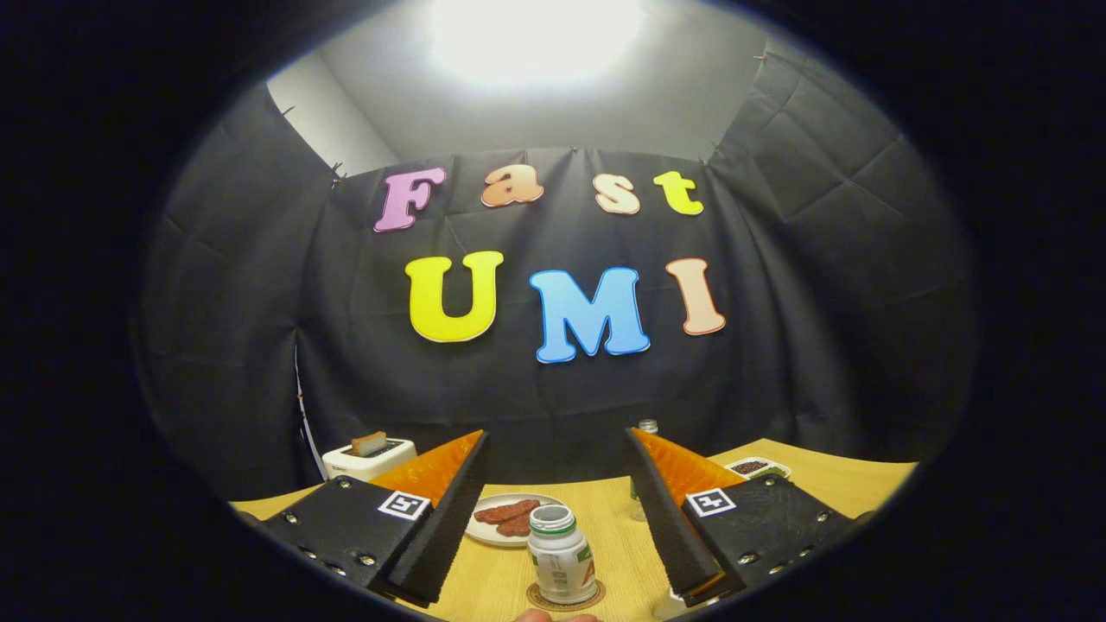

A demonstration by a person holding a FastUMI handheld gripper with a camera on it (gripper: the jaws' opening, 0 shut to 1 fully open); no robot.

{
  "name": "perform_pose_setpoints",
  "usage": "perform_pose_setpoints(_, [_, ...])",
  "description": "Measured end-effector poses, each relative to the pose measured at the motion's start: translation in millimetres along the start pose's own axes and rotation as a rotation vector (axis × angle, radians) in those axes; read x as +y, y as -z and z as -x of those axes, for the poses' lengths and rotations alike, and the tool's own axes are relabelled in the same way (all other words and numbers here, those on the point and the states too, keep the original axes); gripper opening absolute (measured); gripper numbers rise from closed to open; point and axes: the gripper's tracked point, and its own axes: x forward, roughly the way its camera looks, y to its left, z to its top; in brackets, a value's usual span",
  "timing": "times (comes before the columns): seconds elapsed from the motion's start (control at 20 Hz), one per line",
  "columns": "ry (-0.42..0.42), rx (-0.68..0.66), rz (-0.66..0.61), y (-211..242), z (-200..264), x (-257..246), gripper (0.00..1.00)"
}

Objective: Take the bottle from table, then pour the juice into the cup, finally place the bottle on the coaster

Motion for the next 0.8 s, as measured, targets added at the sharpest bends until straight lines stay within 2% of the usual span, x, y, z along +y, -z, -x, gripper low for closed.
perform_pose_setpoints(0.15, [-0.028, -0.029, -0.001, -13, 9, -10, 0.92])
perform_pose_setpoints(0.3, [-0.017, -0.045, 0.086, -22, 21, -51, 0.92])
perform_pose_setpoints(0.55, [0.036, -0.122, 0.222, -27, 24, -154, 0.92])
perform_pose_setpoints(0.8, [0.051, -0.123, 0.358, 15, 23, -261, 0.93])
